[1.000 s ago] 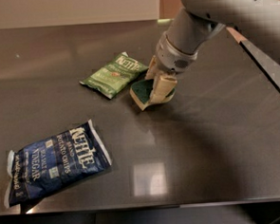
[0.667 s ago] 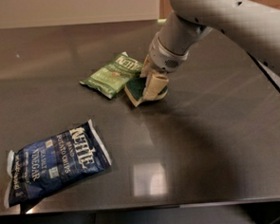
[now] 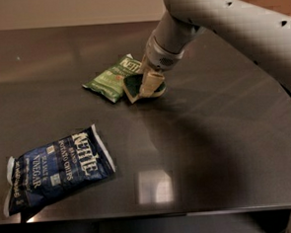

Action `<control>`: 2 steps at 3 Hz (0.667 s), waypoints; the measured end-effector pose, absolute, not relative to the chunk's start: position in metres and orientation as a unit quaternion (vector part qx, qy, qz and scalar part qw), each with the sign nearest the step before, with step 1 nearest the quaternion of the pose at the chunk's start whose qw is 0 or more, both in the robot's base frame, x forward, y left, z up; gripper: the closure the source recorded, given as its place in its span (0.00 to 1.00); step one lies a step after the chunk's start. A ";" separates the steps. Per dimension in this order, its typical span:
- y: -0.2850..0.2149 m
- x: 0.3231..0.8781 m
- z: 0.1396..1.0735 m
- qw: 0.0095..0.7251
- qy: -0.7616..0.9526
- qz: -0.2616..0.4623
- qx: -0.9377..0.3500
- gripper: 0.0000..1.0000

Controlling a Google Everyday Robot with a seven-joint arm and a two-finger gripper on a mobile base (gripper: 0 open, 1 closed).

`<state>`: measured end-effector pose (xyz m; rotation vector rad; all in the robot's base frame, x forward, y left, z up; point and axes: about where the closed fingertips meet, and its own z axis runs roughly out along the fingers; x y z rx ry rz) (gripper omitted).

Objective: Move sponge near green jalapeno chip bag

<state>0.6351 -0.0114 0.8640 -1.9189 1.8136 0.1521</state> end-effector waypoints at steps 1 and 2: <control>-0.010 0.635 0.863 0.245 0.664 0.057 -0.704 0.35; -0.009 0.634 0.861 0.244 0.664 0.058 -0.705 0.11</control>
Offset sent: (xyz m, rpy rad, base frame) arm -0.0003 0.0010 -0.0009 -0.0003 0.0017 0.0019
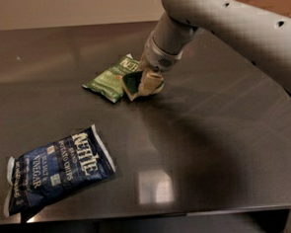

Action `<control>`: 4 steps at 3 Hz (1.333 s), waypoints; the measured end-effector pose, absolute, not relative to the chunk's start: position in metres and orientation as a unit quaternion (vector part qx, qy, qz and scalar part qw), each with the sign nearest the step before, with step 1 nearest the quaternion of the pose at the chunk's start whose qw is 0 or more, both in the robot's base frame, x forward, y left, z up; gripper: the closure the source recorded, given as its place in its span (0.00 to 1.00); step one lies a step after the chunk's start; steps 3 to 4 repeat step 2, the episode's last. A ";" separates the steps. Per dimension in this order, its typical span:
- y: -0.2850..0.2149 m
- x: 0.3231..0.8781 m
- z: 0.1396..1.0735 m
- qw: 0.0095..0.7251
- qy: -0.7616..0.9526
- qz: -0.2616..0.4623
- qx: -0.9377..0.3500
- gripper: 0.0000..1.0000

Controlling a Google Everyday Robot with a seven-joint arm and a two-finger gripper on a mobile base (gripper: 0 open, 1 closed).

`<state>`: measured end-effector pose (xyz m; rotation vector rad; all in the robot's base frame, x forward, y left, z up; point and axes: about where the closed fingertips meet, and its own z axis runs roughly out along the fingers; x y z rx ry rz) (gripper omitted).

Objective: Move sponge near green jalapeno chip bag

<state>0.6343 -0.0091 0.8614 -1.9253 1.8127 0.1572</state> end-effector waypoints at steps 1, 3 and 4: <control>-0.008 0.634 0.860 0.243 0.663 0.058 -0.706 0.00; -0.008 0.634 0.860 0.243 0.663 0.058 -0.706 0.00; -0.008 0.634 0.860 0.243 0.663 0.058 -0.706 0.00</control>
Offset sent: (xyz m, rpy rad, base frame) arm -0.0002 0.0009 -0.0011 -0.0006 0.0018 0.0017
